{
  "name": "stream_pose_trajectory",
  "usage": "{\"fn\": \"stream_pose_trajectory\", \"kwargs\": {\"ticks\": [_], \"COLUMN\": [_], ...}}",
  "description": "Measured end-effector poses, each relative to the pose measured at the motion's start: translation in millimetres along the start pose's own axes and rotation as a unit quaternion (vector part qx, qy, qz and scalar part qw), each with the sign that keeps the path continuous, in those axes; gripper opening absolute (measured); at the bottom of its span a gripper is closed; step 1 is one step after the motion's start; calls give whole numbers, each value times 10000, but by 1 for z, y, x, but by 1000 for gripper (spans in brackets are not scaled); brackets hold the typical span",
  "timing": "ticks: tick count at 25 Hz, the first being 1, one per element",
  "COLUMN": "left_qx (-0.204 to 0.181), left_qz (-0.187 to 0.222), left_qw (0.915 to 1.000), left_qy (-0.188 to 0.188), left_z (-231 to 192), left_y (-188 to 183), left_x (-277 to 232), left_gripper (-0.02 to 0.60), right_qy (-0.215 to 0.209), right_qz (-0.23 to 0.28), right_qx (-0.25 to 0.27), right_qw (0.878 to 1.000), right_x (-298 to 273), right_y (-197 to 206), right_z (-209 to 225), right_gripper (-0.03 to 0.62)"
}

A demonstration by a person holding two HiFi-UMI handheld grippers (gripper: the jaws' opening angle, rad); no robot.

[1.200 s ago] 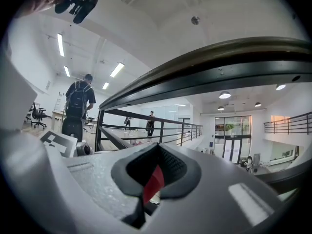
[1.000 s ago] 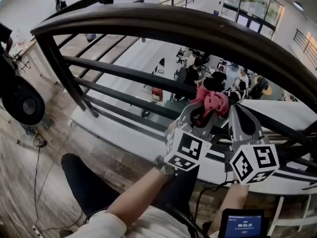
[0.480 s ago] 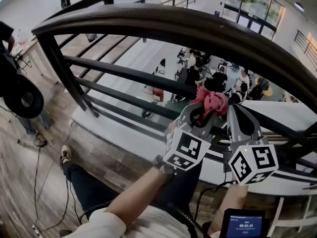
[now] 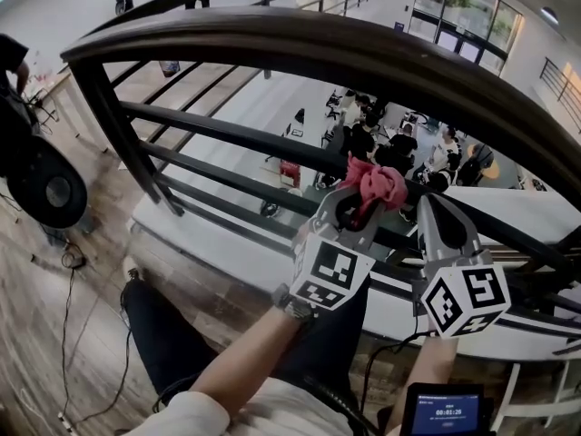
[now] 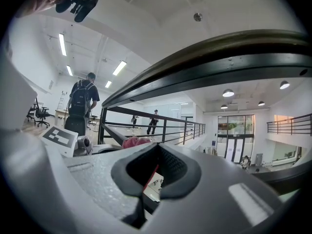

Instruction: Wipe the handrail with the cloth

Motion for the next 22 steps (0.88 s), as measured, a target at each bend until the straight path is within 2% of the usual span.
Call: {"fn": "stream_pose_trajectory", "kwargs": {"ticks": [10,14,22], "left_qx": [-172,-160,-305], "left_qz": [-71,-87,78], "left_qw": [9998,9998,9995], "left_qy": [19,-55,-30], "left_z": [-14,-25,-32], "left_y": [16,20,22], "left_x": [10,14,20], "left_gripper": [71,71,71], "right_qy": [70,-62,-33], "right_qz": [-66,-20,-117], "right_qx": [5,92,228], "right_qw": [10000,9999,9997], "right_x": [-6,-18,-21], "right_y": [9,4,8], "right_z": [-4,-20,-29], "right_gripper": [3,3,3]}}
Point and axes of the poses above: the fingertips, and each gripper's own axes: x backward along the fingers, z to its right, y out of its underside, the point moved 4 cm from there along x, backward along the fingers, and after that the axes turned 7 degrees about -z, right-handed, at the moved point
